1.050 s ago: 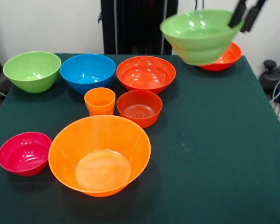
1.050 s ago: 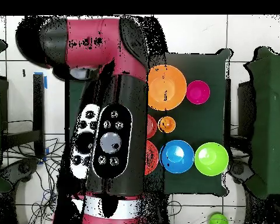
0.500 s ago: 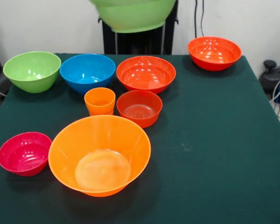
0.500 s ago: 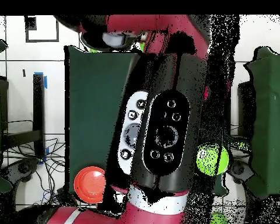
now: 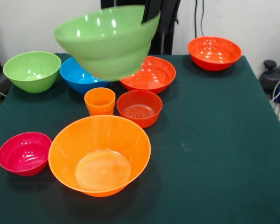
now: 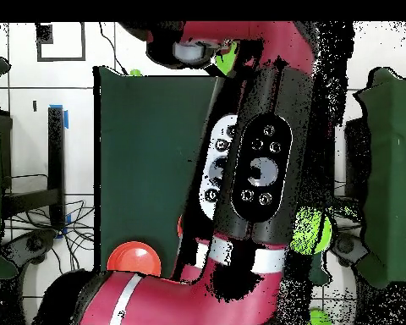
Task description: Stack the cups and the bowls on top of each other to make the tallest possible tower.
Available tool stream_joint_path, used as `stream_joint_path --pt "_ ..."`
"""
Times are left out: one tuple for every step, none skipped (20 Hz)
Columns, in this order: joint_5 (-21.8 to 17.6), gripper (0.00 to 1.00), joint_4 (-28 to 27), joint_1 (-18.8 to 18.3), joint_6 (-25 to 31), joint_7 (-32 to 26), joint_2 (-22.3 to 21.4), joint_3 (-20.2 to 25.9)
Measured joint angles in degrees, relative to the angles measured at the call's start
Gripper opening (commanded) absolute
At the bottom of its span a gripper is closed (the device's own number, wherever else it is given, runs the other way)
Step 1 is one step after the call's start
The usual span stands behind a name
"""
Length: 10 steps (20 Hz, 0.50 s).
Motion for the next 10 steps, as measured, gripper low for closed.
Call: stream_joint_path --pt "0.0 0.0 0.0 0.0 0.0 -0.2 0.3 0.1" --pt "0.0 0.0 -0.1 -0.1 0.0 -0.9 1.1 0.2" --pt "-0.1 0.0 -0.2 -0.1 0.0 -1.3 1.7 0.4" --pt "-0.1 0.0 -0.2 -0.2 0.0 -1.7 2.5 0.5" --pt "-0.2 0.0 -0.2 -0.2 0.0 -2.2 3.6 0.7" --pt "-0.2 0.0 -0.1 -0.3 -0.1 -2.4 4.4 0.9" --pt "-0.2 0.0 -0.1 -0.4 -0.4 -2.4 4.9 1.0" --pt "-0.2 0.0 0.0 -0.4 -0.7 -2.4 5.4 1.0" --pt "-0.3 0.0 0.2 -0.5 -1.1 -2.4 5.6 1.1" --pt "-0.3 0.0 0.4 -0.6 -1.7 -2.4 5.9 1.1"
